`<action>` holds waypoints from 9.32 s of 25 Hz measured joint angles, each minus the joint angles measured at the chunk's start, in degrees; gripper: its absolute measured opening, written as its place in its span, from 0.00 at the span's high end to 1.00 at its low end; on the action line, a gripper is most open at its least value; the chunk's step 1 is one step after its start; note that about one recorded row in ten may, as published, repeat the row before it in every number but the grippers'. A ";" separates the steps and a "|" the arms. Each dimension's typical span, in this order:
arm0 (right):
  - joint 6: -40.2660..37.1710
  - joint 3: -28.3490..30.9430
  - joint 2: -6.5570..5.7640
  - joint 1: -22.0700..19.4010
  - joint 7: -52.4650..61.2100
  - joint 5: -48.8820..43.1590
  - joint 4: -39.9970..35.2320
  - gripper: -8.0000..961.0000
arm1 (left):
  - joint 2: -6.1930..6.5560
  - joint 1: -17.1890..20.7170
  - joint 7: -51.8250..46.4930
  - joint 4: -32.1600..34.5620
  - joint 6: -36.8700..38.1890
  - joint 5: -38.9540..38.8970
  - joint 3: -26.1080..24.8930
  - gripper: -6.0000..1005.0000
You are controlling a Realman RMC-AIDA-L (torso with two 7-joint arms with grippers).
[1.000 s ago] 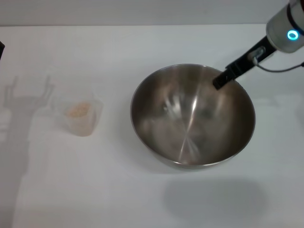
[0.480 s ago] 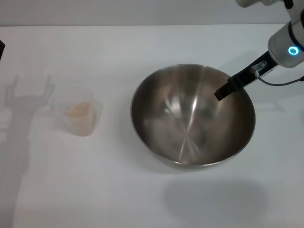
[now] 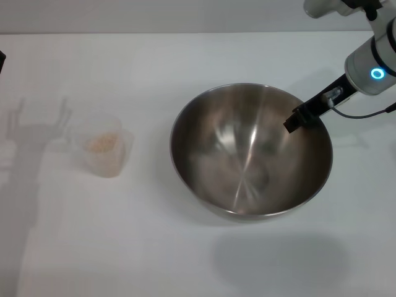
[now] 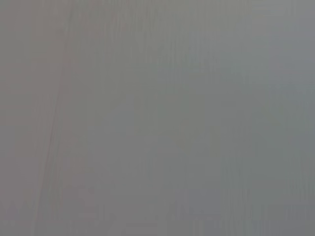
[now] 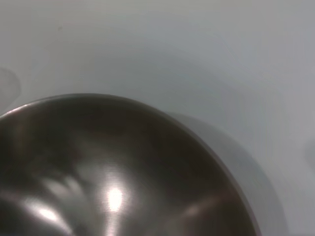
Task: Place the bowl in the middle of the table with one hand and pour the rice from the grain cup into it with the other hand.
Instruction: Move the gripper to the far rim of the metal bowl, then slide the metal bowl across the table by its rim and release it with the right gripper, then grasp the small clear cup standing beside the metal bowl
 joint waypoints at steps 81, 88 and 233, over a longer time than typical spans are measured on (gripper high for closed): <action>-16.89 -5.31 0.46 1.75 -2.44 6.12 -6.04 0.63 | 0.00 1.16 0.00 0.08 3.21 0.26 0.00 0.14; -34.90 -13.97 0.57 -3.48 -2.81 5.89 -15.16 0.50 | 0.00 1.21 0.00 0.08 3.28 0.37 0.00 0.14; -163.35 -44.69 0.69 -19.66 31.09 4.12 45.88 0.14 | -0.44 0.77 14.75 -7.82 -14.75 -0.90 10.58 0.98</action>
